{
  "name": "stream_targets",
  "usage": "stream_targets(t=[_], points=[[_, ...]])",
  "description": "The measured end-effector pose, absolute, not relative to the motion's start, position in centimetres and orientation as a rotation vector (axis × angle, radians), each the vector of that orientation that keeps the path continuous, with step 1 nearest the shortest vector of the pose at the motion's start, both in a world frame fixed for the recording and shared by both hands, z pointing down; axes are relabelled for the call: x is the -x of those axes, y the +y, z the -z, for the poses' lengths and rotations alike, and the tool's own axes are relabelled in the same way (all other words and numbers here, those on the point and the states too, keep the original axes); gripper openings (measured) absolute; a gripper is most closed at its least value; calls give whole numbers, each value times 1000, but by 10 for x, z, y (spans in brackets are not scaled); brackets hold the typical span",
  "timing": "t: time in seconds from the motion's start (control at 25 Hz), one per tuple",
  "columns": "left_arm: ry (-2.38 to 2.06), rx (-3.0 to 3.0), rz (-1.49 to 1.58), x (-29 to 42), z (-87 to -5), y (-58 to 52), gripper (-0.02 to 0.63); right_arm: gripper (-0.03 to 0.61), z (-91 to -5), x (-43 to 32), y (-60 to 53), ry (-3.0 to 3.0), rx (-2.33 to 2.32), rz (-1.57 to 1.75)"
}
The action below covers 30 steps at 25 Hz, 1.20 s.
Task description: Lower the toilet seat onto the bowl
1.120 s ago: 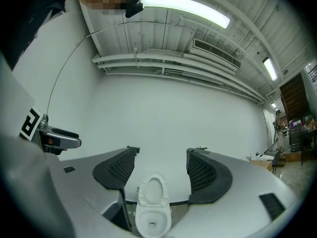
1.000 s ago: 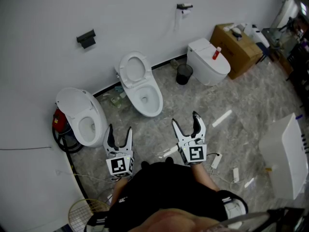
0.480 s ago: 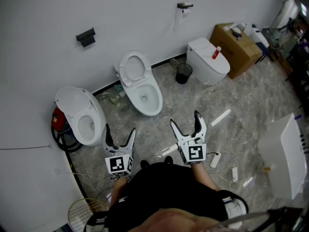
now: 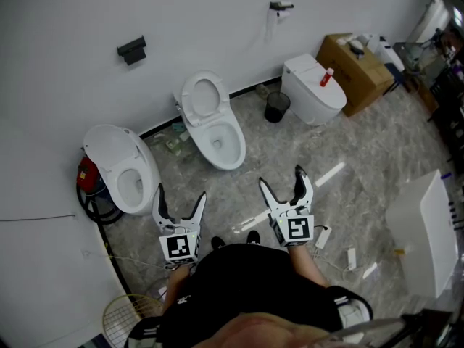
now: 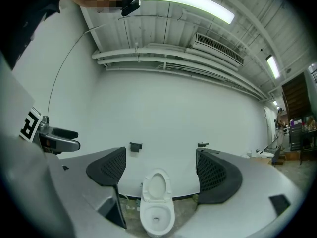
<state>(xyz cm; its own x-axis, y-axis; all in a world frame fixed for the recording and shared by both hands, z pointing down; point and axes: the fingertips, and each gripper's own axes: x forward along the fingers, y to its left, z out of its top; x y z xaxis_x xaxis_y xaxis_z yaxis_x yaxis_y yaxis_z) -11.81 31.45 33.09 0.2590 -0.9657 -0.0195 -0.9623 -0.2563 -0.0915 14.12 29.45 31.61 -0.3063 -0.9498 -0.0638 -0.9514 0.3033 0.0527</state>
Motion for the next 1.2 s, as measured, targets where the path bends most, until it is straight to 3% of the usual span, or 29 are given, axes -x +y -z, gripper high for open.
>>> stream_targets(t=[0.56, 0.84, 1.0, 1.2], points=[[1879, 2493, 51, 172, -341, 322, 480, 431, -301, -76, 303, 2521, 1820, -181], [1838, 2503, 60, 179, -347, 312, 480, 431, -315, -70, 300, 2528, 1861, -193], [1840, 2518, 70, 181, -349, 302, 480, 431, -313, -65, 285, 2512, 1842, -37], [1866, 2502, 87, 184, -355, 278, 480, 431, -326, -66, 251, 2535, 1849, -140]])
